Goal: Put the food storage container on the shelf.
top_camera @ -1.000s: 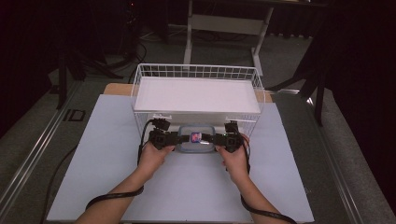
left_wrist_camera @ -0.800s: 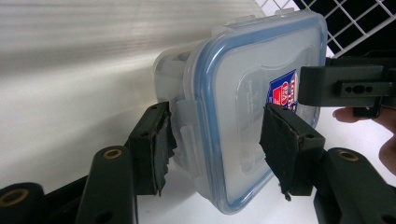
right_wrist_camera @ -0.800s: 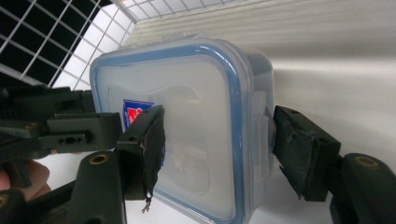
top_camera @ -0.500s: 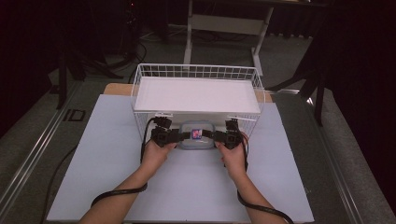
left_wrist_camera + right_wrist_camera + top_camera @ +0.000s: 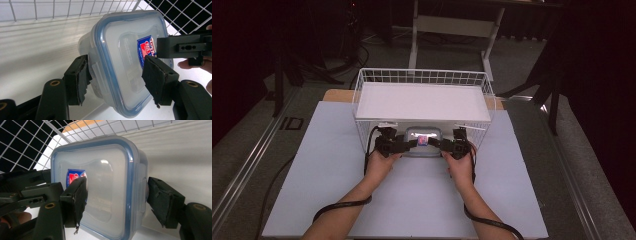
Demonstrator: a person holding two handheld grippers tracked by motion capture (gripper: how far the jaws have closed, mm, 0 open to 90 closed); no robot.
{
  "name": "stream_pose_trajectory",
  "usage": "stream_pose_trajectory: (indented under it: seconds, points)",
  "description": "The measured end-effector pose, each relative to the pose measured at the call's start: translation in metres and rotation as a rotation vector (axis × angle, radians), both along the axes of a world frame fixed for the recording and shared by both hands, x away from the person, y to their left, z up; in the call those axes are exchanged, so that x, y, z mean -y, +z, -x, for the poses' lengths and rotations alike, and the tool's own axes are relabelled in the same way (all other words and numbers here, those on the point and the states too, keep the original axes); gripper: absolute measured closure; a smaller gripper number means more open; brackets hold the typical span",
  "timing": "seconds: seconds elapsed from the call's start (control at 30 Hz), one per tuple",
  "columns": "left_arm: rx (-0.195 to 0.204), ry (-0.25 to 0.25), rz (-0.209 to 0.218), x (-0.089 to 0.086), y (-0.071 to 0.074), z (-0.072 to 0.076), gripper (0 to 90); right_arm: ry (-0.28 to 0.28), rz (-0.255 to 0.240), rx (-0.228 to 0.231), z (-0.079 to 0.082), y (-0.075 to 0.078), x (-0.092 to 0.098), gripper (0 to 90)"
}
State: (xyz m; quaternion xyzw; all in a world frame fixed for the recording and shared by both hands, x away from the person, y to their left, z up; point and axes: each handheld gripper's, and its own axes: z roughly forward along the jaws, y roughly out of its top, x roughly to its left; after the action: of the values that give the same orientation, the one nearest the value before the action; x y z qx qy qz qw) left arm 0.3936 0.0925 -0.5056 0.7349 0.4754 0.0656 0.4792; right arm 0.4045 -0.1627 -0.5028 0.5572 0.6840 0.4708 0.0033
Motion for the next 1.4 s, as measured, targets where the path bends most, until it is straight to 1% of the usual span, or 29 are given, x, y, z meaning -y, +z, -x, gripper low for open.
stream_pose_trajectory:
  seconds: [0.1,0.13,0.2,0.23,0.27,0.3,0.33,0.37,0.43,0.5,0.53,0.57,0.6,0.63,0.67,0.7,0.73,0.77,0.83,0.9,0.97,1.0,1.07,1.13,1.23,1.27,1.3,1.37,1.4]
  points:
    - [0.014,-0.002,-0.016,0.002,0.000,-0.001,38.4,-0.004,0.009,-0.007,0.000,0.002,-0.002,32.0]
    - [0.018,-0.007,-0.023,0.004,-0.001,-0.002,37.2,-0.012,0.018,0.005,-0.002,0.000,-0.002,31.1]
    - [0.010,0.015,-0.021,0.005,-0.002,-0.002,35.3,-0.024,0.044,0.000,-0.002,0.002,-0.005,30.4]
    - [0.017,0.018,-0.020,0.005,-0.003,-0.002,35.2,0.016,0.070,0.123,-0.008,-0.003,-0.003,30.4]
    - [0.020,0.018,-0.023,0.005,-0.003,-0.002,35.2,-0.039,0.032,-0.053,-0.001,0.005,-0.007,30.6]
    - [0.025,0.021,-0.029,0.005,-0.004,-0.002,35.3,-0.032,0.056,0.000,-0.003,0.002,-0.006,30.7]
    - [0.025,0.022,-0.032,0.005,-0.004,-0.002,35.3,-0.038,0.071,0.011,-0.005,0.001,-0.006,31.0]
    - [0.049,-0.021,-0.048,0.004,-0.005,-0.006,35.2,-0.039,0.073,0.010,-0.006,-0.001,-0.006,31.1]
    - [0.049,-0.006,-0.049,0.004,-0.005,-0.007,34.2,-0.043,0.081,0.012,-0.006,-0.002,-0.009,32.0]
    - [0.035,0.042,-0.048,0.004,-0.004,-0.006,33.7,-0.036,0.084,0.008,-0.005,-0.003,-0.010,32.0]
    - [0.051,0.041,-0.063,0.003,-0.004,-0.006,32.5,-0.036,0.079,0.009,-0.005,-0.002,-0.010,32.1]
    - [0.054,0.057,-0.069,0.002,-0.003,-0.005,31.9,-0.022,0.120,0.105,-0.009,-0.006,-0.007,32.1]
    - [0.055,0.062,-0.072,0.001,-0.002,-0.005,32.1,-0.041,0.082,0.008,-0.004,-0.001,-0.010,32.1]
    - [0.059,0.068,-0.072,0.001,-0.001,-0.005,32.3,-0.043,0.075,0.001,-0.003,0.000,-0.010,32.2]
    - [0.069,0.079,-0.083,0.001,-0.001,-0.004,32.3,-0.021,0.096,0.073,-0.004,-0.001,-0.009,32.2]
    - [0.079,0.077,-0.087,0.001,-0.001,-0.003,32.3,-0.029,0.088,0.050,-0.002,0.001,-0.010,32.2]
    - [0.089,0.081,-0.079,0.001,-0.001,-0.001,32.3,-0.027,0.091,0.046,0.000,0.002,-0.010,33.8]
    - [0.109,0.081,-0.078,0.000,-0.002,0.001,32.1,-0.036,0.079,0.002,0.005,0.007,-0.012,35.6]
    - [0.112,0.069,-0.056,0.001,-0.003,0.007,25.3,-0.015,0.124,0.092,0.006,0.005,-0.012,35.6]
    - [0.150,0.058,-0.066,0.000,-0.003,0.012,21.4,-0.004,0.159,0.150,0.008,0.002,-0.011,35.6]
    - [0.187,0.048,-0.060,-0.001,-0.004,0.019,18.2,0.004,0.173,0.173,0.012,0.002,-0.012,35.6]
    - [0.209,0.039,-0.056,-0.002,-0.004,0.022,17.1,0.002,0.178,0.169,0.014,0.002,-0.013,36.7]
    - [0.221,0.019,-0.048,-0.003,-0.003,0.027,14.4,0.011,0.188,0.165,0.018,0.002,-0.015,40.7]
    - [0.245,-0.008,-0.041,-0.005,-0.002,0.034,10.1,0.024,0.204,0.180,0.020,0.001,-0.016,45.1]
    - [0.271,-0.041,-0.064,-0.007,-0.002,0.050,8.3,0.030,0.214,0.176,0.025,-0.001,-0.019,73.1]
    - [0.273,-0.048,-0.067,-0.009,-0.002,0.056,8.3,0.030,0.227,0.169,0.025,-0.002,-0.020,83.7]
    - [0.274,-0.056,-0.057,-0.010,-0.002,0.059,8.2,0.035,0.230,0.168,0.026,-0.003,-0.021,90.0]
    - [0.276,-0.064,-0.061,-0.013,-0.004,0.069,6.4,0.042,0.242,0.169,0.027,-0.005,-0.025,90.0]
    - [0.292,-0.061,-0.070,-0.015,-0.005,0.075,5.3,0.048,0.257,0.173,0.027,-0.005,-0.027,90.0]
